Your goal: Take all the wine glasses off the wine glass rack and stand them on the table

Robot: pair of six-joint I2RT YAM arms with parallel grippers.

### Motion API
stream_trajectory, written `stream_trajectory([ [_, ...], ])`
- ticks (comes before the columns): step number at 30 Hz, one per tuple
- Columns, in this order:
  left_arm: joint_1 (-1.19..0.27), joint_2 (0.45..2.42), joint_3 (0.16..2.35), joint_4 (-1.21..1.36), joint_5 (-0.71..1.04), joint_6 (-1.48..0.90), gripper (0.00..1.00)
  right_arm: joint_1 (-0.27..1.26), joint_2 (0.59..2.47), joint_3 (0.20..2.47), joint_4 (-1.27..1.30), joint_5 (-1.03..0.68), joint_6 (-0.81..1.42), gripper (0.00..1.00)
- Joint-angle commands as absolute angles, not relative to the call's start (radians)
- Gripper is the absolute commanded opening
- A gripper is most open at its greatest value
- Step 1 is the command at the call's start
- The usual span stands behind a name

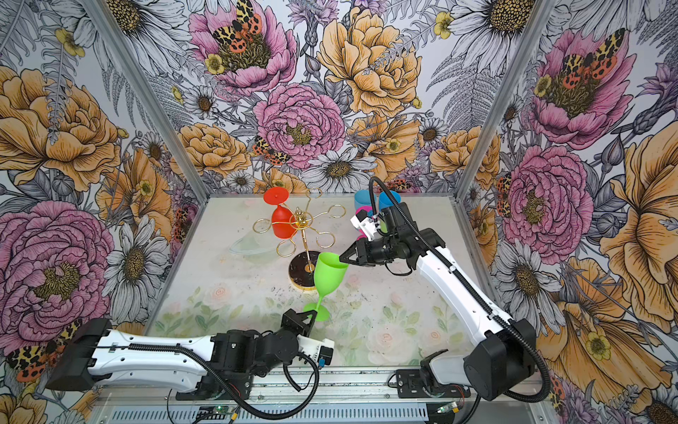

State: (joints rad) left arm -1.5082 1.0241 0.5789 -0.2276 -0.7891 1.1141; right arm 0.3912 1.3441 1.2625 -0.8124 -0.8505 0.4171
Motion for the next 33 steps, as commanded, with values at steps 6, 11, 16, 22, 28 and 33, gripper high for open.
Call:
stream_trajectory([
  [6, -1.515, 1.031, 0.549, -0.118, -0.871, 1.199, 0.00, 0.386, 1.358, 1.250, -0.826, -0.885, 0.374, 0.13],
  [11, -1.516, 1.025, 0.541, -0.112, -0.874, 1.204, 0.01, 0.387, 1.363, 1.247, -0.841, -0.882, 0.357, 0.06],
  [16, -1.517, 1.021, 0.540, -0.113, -0.867, 1.185, 0.10, 0.388, 1.349, 1.253, -0.845, -0.845, 0.347, 0.00],
  [22, -1.518, 1.015, 0.525, -0.112, -0.835, 1.140, 0.35, 0.387, 1.328, 1.270, -0.847, -0.794, 0.341, 0.00],
  [28, -1.517, 1.011, 0.519, -0.113, -0.830, 1.097, 0.43, 0.385, 1.313, 1.306, -0.847, -0.731, 0.331, 0.00],
  [33, -1.520, 0.992, 0.515, -0.112, -0.814, 1.032, 0.59, 0.386, 1.296, 1.332, -0.848, -0.625, 0.324, 0.00],
])
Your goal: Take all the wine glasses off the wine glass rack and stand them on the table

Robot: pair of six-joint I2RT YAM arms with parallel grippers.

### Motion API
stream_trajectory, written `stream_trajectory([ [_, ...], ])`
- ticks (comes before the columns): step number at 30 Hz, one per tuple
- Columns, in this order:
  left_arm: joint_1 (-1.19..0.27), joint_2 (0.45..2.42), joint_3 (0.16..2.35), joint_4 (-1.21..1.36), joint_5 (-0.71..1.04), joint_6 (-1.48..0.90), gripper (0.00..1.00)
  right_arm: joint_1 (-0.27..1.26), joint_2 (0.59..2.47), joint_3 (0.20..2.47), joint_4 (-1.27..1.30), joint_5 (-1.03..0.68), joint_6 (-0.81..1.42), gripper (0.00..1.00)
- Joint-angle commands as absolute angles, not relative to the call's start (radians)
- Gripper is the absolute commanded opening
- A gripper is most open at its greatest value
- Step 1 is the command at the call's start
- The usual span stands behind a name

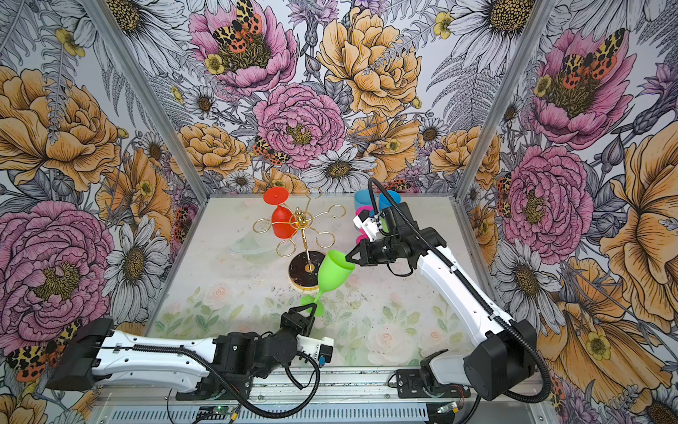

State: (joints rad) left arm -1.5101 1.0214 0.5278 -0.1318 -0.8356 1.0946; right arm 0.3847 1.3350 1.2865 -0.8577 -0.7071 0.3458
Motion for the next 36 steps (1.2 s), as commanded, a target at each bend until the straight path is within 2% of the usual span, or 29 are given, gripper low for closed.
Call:
stream_trajectory([
  [1, -1.520, 0.987, 0.515, -0.111, -0.814, 1.013, 0.63, 0.385, 1.291, 1.335, -0.848, -0.598, 0.324, 0.00],
  [4, -1.524, 0.975, 0.527, -0.106, -0.833, 0.927, 0.78, 0.386, 1.286, 1.340, -0.848, -0.507, 0.312, 0.00],
  [9, -1.523, 0.940, 0.528, -0.065, -0.874, 0.770, 0.88, 0.387, 1.282, 1.347, -0.847, -0.339, 0.290, 0.00],
  [15, -1.515, 0.887, 0.564, -0.099, -0.940, 0.564, 0.92, 0.387, 1.282, 1.356, -0.846, -0.179, 0.251, 0.00],
  [22, -1.440, 0.785, 0.632, -0.268, -0.879, 0.291, 0.93, 0.387, 1.327, 1.352, -0.834, -0.017, 0.210, 0.00],
  [36, -1.254, 0.549, 0.646, -0.442, -0.772, 0.029, 0.94, 0.388, 1.418, 1.298, -0.663, 0.107, 0.245, 0.00],
])
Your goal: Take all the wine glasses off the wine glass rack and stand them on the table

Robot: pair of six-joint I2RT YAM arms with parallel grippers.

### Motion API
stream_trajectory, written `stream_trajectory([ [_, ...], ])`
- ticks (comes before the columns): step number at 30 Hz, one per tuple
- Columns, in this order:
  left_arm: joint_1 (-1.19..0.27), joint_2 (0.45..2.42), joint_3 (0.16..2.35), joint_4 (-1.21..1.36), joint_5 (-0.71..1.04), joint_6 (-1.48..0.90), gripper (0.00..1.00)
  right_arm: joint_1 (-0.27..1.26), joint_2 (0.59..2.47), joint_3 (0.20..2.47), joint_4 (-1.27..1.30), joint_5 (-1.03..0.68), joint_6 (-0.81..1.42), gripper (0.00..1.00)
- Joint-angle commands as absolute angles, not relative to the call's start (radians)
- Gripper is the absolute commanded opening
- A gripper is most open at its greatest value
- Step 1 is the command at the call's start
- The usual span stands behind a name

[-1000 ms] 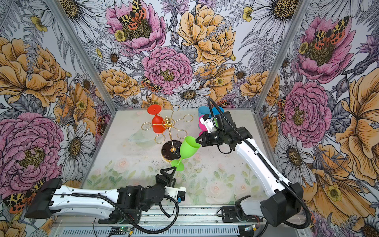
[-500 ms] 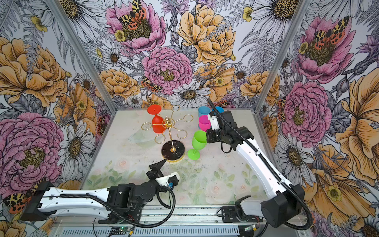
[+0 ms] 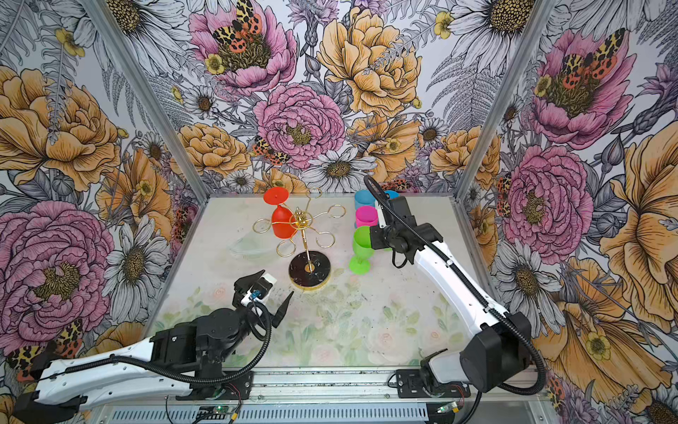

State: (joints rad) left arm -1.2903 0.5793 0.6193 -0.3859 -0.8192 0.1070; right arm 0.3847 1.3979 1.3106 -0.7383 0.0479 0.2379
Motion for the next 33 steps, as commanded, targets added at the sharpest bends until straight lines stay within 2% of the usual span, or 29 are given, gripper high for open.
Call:
stream_trajectory([
  [1, -1.235, 0.534, 0.644, -0.451, -0.762, 0.018, 0.94, 0.387, 1.423, 1.294, -0.656, 0.113, 0.246, 0.00],
  [7, -1.144, 0.479, 0.640, -0.454, -0.728, -0.015, 0.94, 0.387, 1.458, 1.274, -0.610, 0.120, 0.252, 0.00],
  [16, -1.023, 0.502, 0.662, -0.450, -0.681, -0.068, 0.94, 0.393, 1.496, 1.241, -0.552, 0.147, 0.255, 0.00],
  [33, -0.914, 0.535, 0.757, -0.511, -0.669, -0.084, 0.94, 0.394, 1.553, 1.231, -0.509, 0.174, 0.250, 0.00],
])
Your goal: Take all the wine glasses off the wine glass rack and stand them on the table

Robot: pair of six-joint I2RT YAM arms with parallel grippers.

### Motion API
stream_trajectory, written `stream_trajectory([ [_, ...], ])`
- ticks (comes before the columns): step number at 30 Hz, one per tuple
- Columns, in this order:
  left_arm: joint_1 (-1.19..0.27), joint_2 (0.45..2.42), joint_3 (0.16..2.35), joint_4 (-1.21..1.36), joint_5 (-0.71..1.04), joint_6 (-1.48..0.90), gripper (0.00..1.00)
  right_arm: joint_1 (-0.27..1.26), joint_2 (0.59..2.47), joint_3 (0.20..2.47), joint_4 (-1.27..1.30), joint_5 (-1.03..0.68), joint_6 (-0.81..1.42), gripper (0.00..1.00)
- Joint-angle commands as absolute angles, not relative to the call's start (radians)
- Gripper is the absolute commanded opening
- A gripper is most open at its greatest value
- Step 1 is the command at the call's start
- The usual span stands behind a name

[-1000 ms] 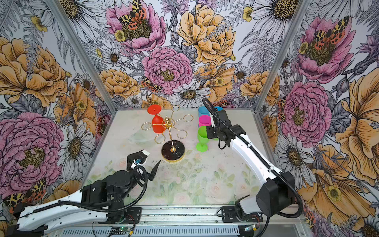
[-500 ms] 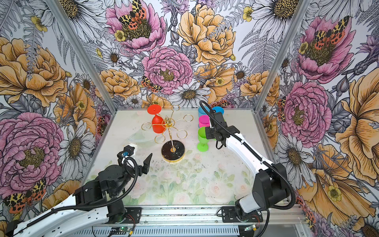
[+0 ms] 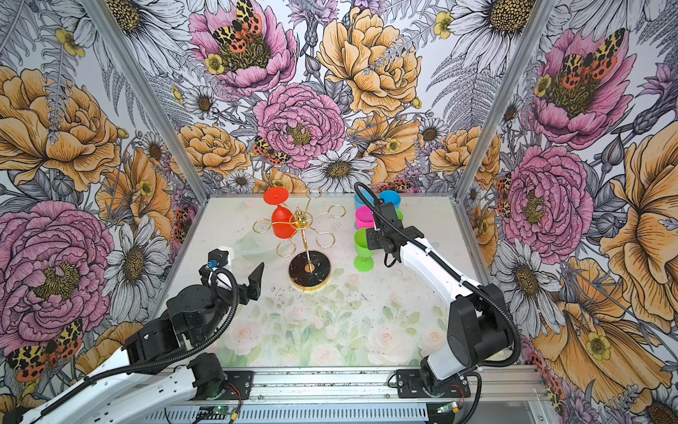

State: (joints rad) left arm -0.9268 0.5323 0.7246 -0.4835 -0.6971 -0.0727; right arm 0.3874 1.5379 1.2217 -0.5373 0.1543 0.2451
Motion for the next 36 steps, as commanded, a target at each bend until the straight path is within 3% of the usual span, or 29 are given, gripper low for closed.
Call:
stream_trajectory([
  [1, -0.910, 0.536, 0.761, -0.516, -0.666, -0.083, 0.94, 0.394, 1.555, 1.232, -0.508, 0.174, 0.250, 0.00],
  [26, -0.817, 0.573, 0.799, -0.555, -0.565, -0.093, 0.94, 0.395, 1.594, 1.270, -0.509, 0.154, 0.261, 0.00],
  [36, -0.762, 0.598, 0.830, -0.579, -0.493, -0.094, 0.94, 0.394, 1.546, 1.268, -0.516, 0.121, 0.274, 0.27],
])
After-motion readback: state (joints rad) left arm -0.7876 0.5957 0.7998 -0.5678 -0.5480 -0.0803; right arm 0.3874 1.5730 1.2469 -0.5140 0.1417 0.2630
